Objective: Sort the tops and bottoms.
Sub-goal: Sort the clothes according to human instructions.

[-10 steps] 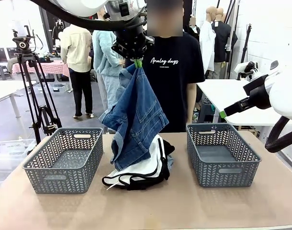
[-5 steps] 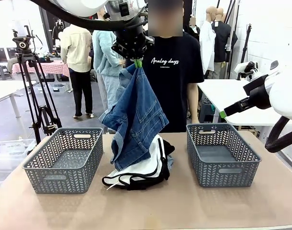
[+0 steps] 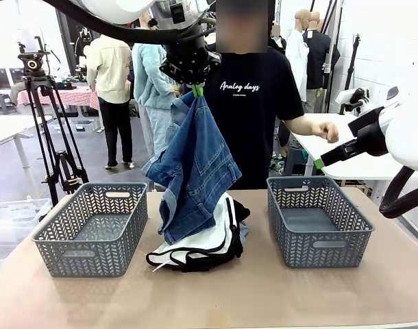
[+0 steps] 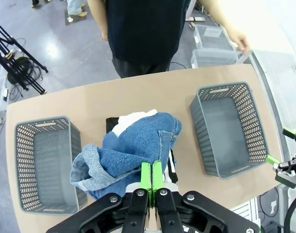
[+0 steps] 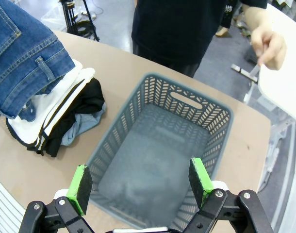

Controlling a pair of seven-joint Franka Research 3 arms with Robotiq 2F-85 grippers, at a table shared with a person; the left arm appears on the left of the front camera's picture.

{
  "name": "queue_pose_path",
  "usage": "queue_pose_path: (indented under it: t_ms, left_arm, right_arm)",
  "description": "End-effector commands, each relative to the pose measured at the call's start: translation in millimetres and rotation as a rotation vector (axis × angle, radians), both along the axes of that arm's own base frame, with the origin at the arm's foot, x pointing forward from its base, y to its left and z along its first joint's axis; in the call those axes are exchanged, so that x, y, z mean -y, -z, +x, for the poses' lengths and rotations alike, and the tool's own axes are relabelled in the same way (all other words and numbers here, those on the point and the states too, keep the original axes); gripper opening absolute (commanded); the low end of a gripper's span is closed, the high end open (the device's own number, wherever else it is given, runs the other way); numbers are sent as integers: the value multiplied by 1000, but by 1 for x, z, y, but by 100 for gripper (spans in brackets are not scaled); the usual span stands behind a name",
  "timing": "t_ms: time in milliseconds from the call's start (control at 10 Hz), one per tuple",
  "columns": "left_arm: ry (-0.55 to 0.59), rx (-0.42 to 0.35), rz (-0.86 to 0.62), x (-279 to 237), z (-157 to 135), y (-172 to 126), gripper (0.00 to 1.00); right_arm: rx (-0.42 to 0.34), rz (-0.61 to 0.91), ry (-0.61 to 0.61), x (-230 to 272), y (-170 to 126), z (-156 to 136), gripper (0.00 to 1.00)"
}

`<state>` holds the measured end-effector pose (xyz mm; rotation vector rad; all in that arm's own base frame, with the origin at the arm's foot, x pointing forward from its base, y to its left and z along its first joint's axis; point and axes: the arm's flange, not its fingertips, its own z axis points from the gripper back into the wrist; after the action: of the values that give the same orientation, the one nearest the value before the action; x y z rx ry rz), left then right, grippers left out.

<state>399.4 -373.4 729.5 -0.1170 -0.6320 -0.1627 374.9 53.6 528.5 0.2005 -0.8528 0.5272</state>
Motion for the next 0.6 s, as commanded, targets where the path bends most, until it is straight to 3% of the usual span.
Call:
queue_pose_path:
  t_ms: [0,500]
  left_arm:
    - [-4,9,-3,-3,-1,-4,0]
    - [-4,9,-3,-3,-1,-4,0]
  right_arm:
    - [3,12,3,0,2,1,100]
    - [3,12,3,0,2,1,100]
